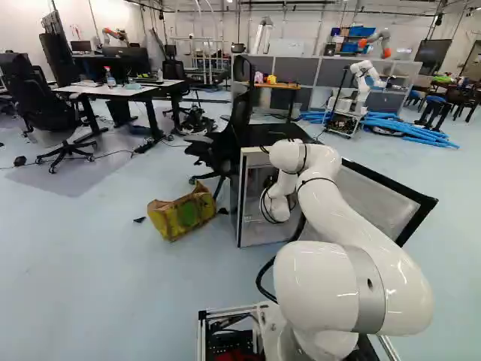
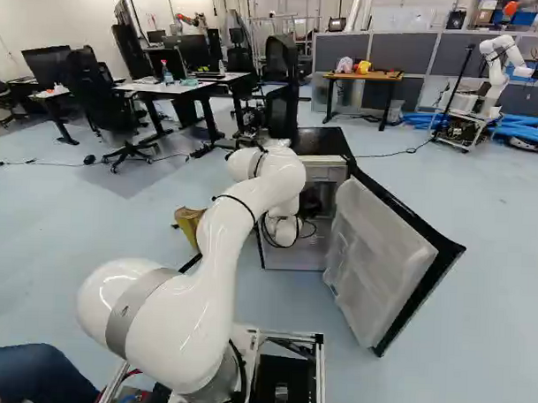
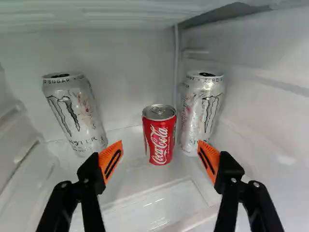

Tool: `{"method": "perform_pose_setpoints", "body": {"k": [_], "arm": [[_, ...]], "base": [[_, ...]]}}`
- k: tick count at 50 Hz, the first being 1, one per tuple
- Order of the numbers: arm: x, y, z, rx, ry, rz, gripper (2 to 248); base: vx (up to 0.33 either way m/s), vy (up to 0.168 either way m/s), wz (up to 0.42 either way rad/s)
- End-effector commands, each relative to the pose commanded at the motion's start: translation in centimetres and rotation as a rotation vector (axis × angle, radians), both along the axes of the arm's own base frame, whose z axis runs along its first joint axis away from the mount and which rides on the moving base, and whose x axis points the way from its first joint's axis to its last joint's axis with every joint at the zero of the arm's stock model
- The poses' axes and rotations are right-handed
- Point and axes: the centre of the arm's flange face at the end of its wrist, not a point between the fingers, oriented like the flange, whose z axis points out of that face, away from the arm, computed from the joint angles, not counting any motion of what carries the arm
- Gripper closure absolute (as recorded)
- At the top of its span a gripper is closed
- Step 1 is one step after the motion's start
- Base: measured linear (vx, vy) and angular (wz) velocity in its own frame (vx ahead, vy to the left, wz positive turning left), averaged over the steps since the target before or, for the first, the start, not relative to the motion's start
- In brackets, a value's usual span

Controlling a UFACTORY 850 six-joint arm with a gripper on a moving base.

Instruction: Grab a drink from the fridge

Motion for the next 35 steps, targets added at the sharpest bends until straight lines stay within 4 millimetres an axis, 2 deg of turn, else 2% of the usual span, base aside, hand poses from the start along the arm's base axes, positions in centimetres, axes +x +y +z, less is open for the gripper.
{"method": "perform_pose_setpoints", "body": {"k": [10, 11, 15, 16, 20, 21, 35], "arm": [[0.0, 0.0, 0.0, 0.0, 0.0, 0.0, 35], [0.0, 0.0, 0.0, 0.0, 0.0, 0.0, 44], [0.0, 0.0, 0.0, 0.0, 0.0, 0.0, 44], [0.0, 0.0, 0.0, 0.0, 0.0, 0.0, 58], [0.0, 0.0, 0.0, 0.0, 0.0, 0.0, 58], [0.0, 0.0, 0.0, 0.0, 0.0, 0.0, 70], [0.0, 0.0, 0.0, 0.0, 0.0, 0.0, 73]], "base": [[0.0, 0.0, 0.0], [0.0, 0.0, 0.0], [0.0, 0.0, 0.0], [0.0, 0.0, 0.0], [0.0, 0.0, 0.0], [0.0, 0.0, 0.0], [0.0, 0.0, 0.0]]}}
